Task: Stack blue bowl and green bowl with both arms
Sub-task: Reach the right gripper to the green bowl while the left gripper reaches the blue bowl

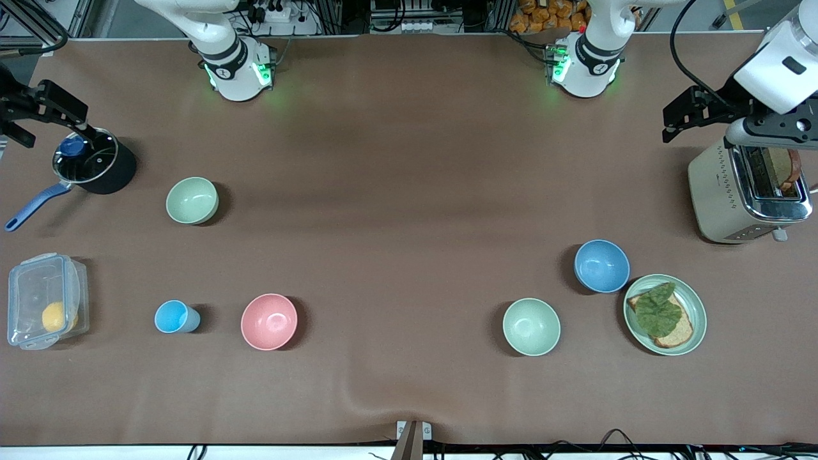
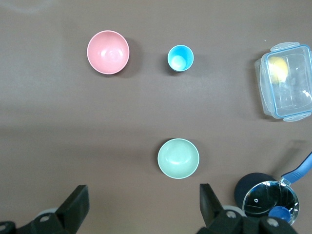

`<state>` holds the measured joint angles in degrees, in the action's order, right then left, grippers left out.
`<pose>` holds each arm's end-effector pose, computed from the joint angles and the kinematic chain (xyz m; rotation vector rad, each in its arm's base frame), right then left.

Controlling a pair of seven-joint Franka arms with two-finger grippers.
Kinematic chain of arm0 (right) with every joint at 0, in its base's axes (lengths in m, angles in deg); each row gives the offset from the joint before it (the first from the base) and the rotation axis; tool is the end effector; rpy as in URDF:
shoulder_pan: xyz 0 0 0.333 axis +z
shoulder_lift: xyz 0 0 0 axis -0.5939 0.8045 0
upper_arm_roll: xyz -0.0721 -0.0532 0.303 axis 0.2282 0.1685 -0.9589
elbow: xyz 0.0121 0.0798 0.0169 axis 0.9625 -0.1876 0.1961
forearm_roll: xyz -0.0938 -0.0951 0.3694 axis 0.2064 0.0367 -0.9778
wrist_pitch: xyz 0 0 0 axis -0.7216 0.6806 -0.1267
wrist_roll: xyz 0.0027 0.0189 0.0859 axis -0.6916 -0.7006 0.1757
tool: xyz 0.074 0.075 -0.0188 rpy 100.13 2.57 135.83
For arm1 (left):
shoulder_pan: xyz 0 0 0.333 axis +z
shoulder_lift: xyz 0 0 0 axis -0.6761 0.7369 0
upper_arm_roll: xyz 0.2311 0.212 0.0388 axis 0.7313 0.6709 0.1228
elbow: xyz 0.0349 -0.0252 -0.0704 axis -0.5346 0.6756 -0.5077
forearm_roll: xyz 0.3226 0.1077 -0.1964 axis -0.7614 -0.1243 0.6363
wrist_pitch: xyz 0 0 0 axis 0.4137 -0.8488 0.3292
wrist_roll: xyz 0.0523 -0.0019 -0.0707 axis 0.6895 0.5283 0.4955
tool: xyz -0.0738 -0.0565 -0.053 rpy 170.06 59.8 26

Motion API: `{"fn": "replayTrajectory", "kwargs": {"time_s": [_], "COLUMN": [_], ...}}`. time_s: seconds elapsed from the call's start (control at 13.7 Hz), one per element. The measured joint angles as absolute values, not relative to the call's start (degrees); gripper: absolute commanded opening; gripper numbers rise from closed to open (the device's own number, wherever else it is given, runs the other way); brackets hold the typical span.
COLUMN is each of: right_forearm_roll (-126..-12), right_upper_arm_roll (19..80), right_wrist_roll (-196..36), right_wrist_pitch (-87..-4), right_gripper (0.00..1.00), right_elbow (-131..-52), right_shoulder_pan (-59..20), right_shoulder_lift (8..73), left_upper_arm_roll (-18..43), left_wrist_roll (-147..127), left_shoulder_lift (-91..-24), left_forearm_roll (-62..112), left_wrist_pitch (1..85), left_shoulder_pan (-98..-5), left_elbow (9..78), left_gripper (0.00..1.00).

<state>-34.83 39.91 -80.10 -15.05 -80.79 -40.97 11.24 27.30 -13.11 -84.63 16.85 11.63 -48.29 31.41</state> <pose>0.5166 0.0010 0.6779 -3.0990 -0.1263 -0.0535 0.5304 -0.0885 0.6567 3.1224 -0.1600 0.0005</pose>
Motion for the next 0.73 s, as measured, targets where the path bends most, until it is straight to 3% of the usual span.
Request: {"fn": "replayTrajectory", "kwargs": {"time_s": [0.22,0.73], "right_forearm_roll": [-34.81,-33.1], "right_upper_arm_roll": [39.89,40.75], "right_wrist_roll": [-80.1,-80.12], "right_wrist_pitch": [-15.07,-14.07], "right_gripper": [1.0,1.0], "right_elbow": [-81.23,-82.51], "right_shoulder_pan": [-40.97,-41.14], "right_shoulder_lift": [11.25,15.0], "left_upper_arm_roll": [27.48,27.24], "left_wrist_roll": [-13.2,-13.12], "left_shoulder_lift": [-81.61,-67.21], "left_forearm_roll": [14.53,12.45], "left_wrist_pitch": [15.73,27.82], "left_shoulder_pan": [-47.08,-47.07], "left_elbow": [31.85,32.17], "left_gripper": [1.0,1.0]}}
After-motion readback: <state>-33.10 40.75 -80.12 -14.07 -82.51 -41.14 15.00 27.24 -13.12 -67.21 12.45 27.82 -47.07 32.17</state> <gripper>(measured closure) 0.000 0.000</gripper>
